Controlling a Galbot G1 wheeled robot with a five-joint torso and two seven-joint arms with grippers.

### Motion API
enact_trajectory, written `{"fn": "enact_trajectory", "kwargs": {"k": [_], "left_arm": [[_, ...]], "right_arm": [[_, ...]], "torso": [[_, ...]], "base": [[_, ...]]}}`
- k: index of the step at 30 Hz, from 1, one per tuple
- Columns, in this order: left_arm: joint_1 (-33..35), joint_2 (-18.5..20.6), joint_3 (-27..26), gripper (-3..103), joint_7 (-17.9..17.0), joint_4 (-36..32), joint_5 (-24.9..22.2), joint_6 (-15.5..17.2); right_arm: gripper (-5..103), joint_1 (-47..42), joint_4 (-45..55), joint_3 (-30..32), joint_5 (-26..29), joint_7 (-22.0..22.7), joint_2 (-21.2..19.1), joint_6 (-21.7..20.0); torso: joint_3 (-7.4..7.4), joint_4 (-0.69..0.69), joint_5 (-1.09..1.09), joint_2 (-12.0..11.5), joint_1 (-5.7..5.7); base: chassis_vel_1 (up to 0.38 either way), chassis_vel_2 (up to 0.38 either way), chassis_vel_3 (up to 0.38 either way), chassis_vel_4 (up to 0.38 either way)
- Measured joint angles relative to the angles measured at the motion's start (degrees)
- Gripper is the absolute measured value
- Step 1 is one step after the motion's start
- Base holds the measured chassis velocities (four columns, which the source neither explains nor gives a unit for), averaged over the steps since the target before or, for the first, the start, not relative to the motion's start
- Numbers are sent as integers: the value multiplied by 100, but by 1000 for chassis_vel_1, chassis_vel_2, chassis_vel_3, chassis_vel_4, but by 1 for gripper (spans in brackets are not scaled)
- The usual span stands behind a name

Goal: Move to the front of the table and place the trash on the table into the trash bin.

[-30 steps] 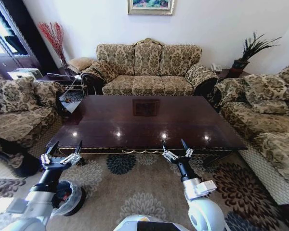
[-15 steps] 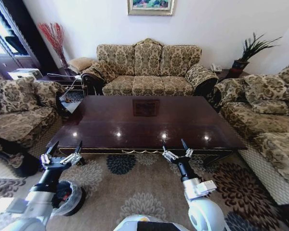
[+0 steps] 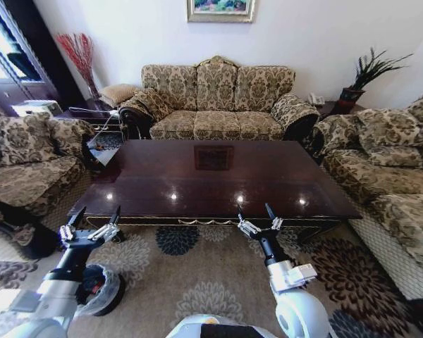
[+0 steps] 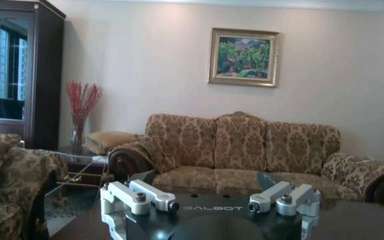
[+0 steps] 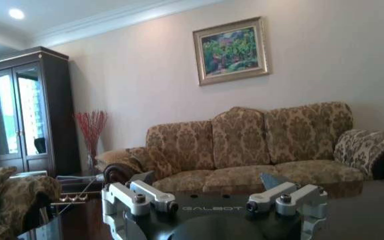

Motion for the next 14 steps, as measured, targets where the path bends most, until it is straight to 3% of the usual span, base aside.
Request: {"fn": "enact_trajectory", "kwargs": {"k": [14], "left_arm": [[0,0,0,100,0,0,0,0]], "right_arm": [[100,0,0,0,0,0,0,0]], "torso": [[0,0,0,0,0]], "base": [[0,0,0,0]]}}
